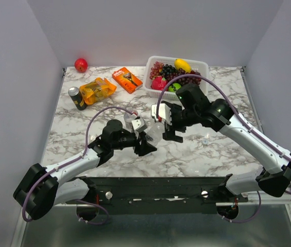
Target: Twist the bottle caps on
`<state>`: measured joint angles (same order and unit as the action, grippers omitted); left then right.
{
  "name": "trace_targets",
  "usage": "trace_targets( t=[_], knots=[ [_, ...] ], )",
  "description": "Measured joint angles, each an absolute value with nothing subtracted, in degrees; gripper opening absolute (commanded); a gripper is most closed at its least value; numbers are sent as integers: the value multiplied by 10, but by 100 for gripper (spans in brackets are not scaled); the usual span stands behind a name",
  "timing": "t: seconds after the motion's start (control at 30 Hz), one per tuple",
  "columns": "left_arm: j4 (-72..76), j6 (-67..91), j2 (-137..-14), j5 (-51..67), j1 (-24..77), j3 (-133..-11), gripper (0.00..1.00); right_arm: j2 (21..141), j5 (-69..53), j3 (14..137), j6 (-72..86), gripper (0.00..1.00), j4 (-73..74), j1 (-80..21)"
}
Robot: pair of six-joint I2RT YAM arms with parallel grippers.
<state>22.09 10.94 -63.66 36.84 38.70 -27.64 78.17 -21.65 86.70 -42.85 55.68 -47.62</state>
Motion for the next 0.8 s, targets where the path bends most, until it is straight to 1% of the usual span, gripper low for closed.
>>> trace_targets(
  t=[0.27, 0.5, 0.63, 0.73, 0.8],
  knots=[
    [200, 90, -627, 373, 386, -275, 0, 781, -211, 853, -404, 100, 608, -446],
    [165, -3, -565, 369, 389, -275, 0, 779, -239, 907, -423, 99, 646, -417],
    [125, -78, -509, 368, 405, -274, 0, 747, -274, 911, -479, 94, 651, -415],
    [104, -119, -487, 366, 409, -269, 0, 716, -307, 911, -518, 90, 655, -415],
    [96, -139, -481, 363, 409, -264, 0, 697, -328, 911, -543, 89, 656, -415]
  ],
)
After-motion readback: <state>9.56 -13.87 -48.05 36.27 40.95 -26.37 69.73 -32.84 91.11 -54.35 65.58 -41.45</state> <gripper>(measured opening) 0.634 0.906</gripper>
